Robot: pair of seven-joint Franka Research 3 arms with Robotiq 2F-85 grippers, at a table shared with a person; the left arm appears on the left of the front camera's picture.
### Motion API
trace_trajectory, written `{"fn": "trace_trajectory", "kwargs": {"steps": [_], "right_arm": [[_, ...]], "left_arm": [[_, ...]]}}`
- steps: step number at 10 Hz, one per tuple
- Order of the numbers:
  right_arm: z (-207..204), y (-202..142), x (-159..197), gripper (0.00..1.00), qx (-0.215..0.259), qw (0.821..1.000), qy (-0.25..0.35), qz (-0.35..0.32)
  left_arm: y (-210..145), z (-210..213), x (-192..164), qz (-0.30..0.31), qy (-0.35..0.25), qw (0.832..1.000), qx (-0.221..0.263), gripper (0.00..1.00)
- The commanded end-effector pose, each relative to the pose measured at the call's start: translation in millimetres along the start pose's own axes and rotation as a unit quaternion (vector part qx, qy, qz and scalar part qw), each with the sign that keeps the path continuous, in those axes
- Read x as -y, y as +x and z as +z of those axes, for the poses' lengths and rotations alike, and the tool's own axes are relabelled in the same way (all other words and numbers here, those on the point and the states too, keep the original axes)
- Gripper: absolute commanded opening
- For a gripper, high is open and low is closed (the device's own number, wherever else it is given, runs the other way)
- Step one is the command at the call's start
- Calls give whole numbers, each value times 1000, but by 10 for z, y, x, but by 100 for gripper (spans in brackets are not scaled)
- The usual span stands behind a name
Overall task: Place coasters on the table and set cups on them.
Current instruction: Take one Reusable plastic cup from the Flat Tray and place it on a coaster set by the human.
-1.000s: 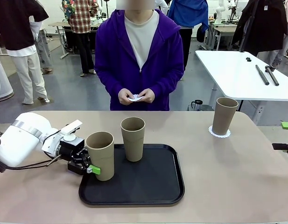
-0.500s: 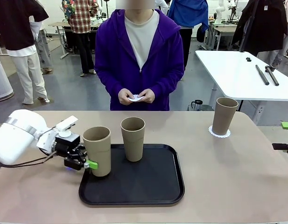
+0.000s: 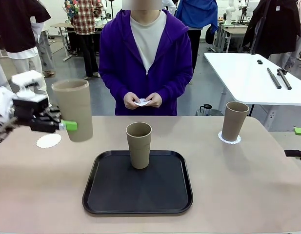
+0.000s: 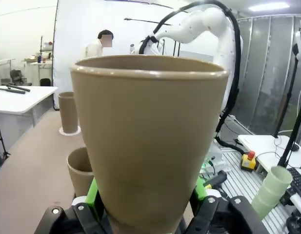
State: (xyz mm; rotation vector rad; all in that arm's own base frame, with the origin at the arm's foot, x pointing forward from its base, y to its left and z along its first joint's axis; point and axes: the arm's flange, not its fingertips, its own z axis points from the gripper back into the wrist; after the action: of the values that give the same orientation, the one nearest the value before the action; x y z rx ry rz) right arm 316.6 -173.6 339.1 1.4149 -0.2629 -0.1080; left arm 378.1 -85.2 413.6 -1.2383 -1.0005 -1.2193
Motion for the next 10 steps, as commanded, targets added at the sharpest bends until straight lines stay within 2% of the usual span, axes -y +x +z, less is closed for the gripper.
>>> {"fn": "trace_trajectory", "kwargs": {"steps": [1,2,6,7,8,10], "right_arm": [[-6,1,-14,100,1,1000,4,3],[-6,1,-14,100,1,1000,4,3],[-6,1,-14,100,1,1000,4,3],[-6,1,-14,100,1,1000,4,3],[-6,1,-14,100,1,1000,4,3],[-6,1,-14,100,1,1000,4,3]], "left_arm": [[196,-51,65,13,30,999,-2,26],[0,0,0,0,0,1000,0,26],[0,0,0,0,0,1000,0,26],[-1,-10,2,9,3,1000,-5,83],[-15,302,-353,-11,52,998,18,83],[-42,999,-858,-39,146,988,23,83]]}}
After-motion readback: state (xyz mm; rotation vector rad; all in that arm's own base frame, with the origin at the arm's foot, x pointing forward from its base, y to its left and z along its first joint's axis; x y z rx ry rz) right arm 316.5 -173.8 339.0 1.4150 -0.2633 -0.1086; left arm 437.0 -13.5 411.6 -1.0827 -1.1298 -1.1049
